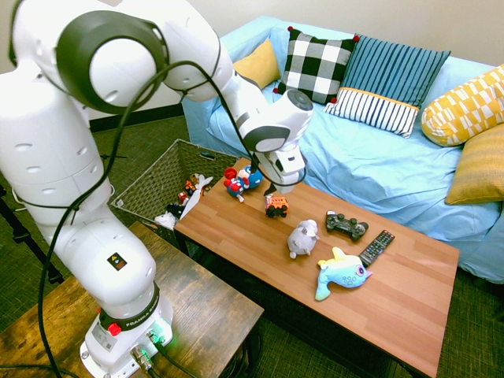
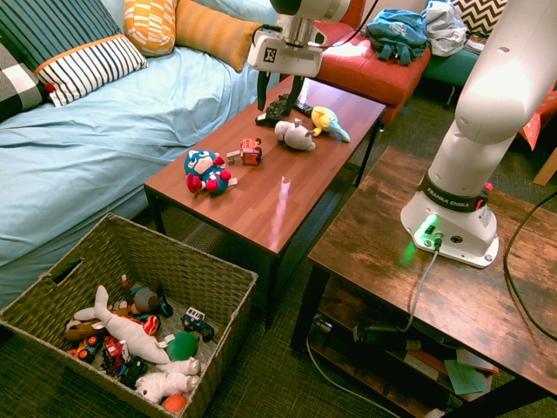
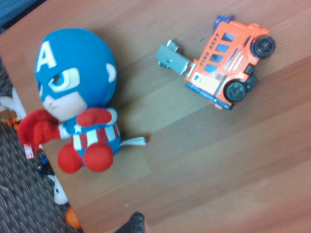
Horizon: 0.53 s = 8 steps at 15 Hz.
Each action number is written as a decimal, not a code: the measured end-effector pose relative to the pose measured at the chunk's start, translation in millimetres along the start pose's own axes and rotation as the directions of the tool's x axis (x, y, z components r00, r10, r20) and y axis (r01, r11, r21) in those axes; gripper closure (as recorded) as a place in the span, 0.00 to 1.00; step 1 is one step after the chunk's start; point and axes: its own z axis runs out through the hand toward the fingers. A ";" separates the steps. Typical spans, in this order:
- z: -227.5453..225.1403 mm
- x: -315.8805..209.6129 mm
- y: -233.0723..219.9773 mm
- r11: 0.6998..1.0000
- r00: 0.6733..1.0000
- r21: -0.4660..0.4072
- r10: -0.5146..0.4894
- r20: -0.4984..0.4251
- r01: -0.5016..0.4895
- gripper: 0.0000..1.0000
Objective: Put the toy car in the basket
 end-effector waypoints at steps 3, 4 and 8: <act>33.9 29.2 -33.8 0.998 0.998 -0.029 0.051 0.031 -0.050 0.00; 43.5 37.8 -43.3 0.996 0.997 -0.038 0.076 0.030 -0.075 0.00; 82.9 63.6 -62.5 0.986 0.989 -0.078 0.148 0.030 -0.145 0.00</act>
